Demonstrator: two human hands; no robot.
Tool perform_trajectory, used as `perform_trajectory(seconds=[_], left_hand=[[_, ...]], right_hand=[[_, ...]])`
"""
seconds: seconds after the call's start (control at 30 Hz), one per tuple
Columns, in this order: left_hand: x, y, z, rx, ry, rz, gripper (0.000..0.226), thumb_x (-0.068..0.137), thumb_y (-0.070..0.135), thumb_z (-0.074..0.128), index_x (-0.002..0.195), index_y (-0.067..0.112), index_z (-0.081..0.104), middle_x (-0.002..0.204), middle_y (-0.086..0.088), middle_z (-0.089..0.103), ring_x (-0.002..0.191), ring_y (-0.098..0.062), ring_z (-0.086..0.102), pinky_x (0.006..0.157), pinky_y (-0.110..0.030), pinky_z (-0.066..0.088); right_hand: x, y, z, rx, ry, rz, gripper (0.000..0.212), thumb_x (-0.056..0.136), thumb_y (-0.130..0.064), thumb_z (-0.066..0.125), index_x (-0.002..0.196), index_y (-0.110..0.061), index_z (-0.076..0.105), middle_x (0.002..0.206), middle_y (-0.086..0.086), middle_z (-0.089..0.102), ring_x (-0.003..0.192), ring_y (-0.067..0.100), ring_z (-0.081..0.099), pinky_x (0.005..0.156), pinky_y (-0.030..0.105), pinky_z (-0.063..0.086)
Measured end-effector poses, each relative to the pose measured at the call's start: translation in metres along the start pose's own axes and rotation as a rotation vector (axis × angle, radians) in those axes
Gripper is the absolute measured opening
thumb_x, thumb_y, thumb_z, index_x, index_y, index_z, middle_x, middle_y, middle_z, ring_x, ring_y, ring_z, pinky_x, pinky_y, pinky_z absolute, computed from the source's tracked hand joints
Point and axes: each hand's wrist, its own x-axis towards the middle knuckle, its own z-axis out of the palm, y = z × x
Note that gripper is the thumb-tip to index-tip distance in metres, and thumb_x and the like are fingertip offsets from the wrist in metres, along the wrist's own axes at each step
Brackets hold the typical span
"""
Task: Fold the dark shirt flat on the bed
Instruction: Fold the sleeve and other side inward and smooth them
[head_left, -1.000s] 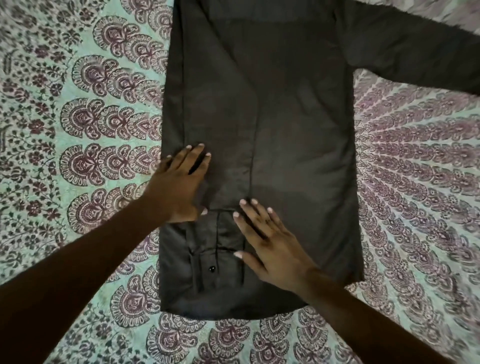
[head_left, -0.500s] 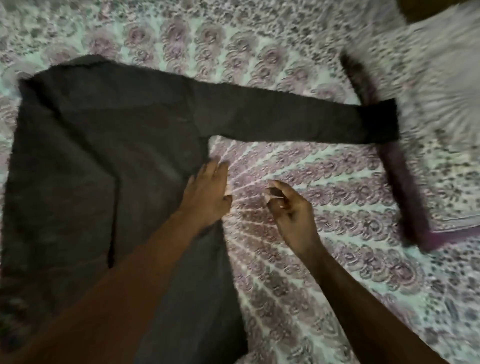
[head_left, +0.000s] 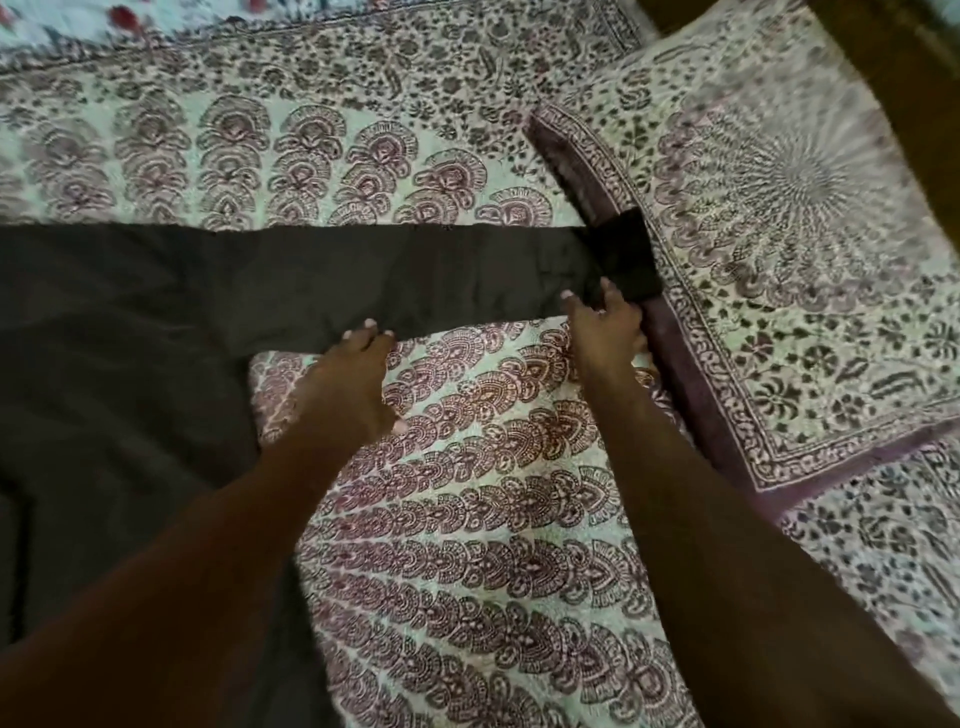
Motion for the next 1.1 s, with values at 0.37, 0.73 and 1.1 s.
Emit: perform_trajectory(seconds=[0.37, 0.73, 1.1], left_hand=[[-0.001, -0.015, -0.015, -0.802, 0.192, -0.221, 0.02, 0.096, 0.034, 0.065, 0.115, 0.034, 0.066, 0.127, -0.01, 0.072, 0.109, -0.036, 0.071, 0.097, -0.051, 0.057], [-0.078, -0.136, -0.066, -1.644, 0.173, -0.555, 0.019, 0.093, -0.003, 0.067, 0.099, 0.013, 0.076, 0.091, -0.005, 0.079, 0.086, -0.019, 0.076, 0.071, -0.033, 0.064], [-0.175, -0.352, -0.12, -1.177, 0.29, -0.412, 0.032, 0.085, -0.014, 0.071, 0.101, 0.013, 0.077, 0.081, 0.01, 0.079, 0.064, 0.006, 0.069, 0.072, -0.012, 0.06]], right_hand=[[-0.129, -0.011, 0.038, -0.399, -0.303, -0.799, 0.056, 0.096, -0.018, 0.047, 0.152, -0.016, 0.048, 0.162, 0.008, 0.037, 0.147, 0.024, 0.038, 0.113, 0.054, 0.032], [-0.284, 0.004, 0.096, 0.111, -0.364, -0.844, 0.038, 0.092, -0.001, 0.055, 0.126, -0.004, 0.07, 0.152, 0.007, 0.053, 0.135, 0.03, 0.056, 0.103, 0.051, 0.053], [-0.29, -0.114, 0.229, 0.912, -0.258, 0.225, 0.052, 0.093, -0.012, 0.073, 0.137, -0.032, 0.056, 0.132, 0.005, 0.07, 0.107, 0.028, 0.071, 0.076, 0.038, 0.058]])
